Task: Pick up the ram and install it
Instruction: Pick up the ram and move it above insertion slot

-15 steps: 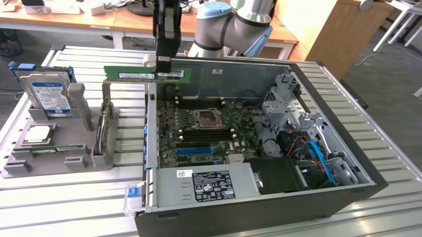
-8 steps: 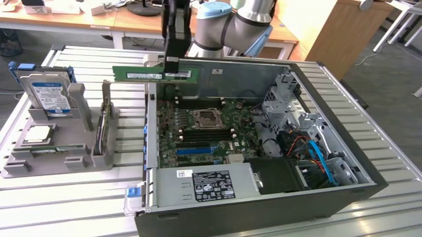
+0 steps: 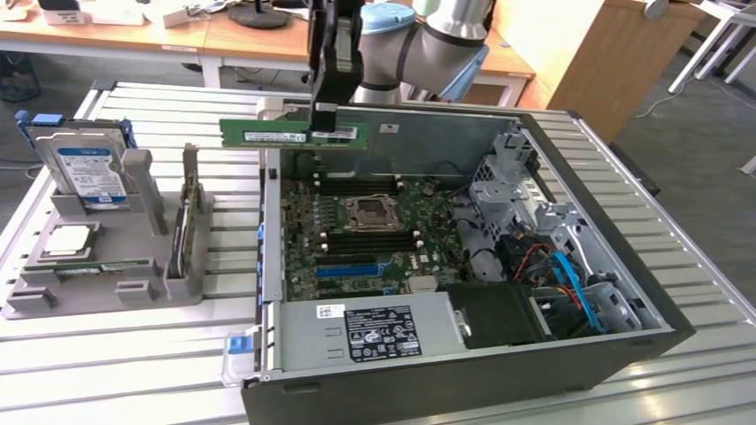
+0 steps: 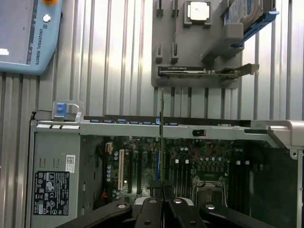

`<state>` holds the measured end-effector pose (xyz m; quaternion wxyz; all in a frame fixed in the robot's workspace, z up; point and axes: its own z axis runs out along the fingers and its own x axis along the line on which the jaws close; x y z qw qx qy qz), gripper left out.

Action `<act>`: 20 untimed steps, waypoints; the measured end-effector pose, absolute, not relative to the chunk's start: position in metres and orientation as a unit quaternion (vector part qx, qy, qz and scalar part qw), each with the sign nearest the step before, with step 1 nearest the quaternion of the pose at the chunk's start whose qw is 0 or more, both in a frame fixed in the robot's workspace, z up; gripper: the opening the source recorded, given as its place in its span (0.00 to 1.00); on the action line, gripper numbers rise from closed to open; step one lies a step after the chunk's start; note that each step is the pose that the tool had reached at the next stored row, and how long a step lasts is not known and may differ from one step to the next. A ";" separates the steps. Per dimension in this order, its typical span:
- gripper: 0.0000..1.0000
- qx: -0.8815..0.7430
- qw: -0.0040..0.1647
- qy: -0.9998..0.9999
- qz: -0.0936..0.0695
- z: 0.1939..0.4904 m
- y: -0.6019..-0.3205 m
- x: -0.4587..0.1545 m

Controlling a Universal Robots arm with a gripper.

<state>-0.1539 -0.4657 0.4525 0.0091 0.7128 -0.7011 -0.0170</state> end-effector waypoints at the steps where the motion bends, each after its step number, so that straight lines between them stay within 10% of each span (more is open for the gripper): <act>1: 0.12 0.713 0.009 -0.701 -0.017 0.452 -0.466 -0.152; 20: 0.12 0.711 0.009 -0.703 -0.017 0.452 -0.466 -0.113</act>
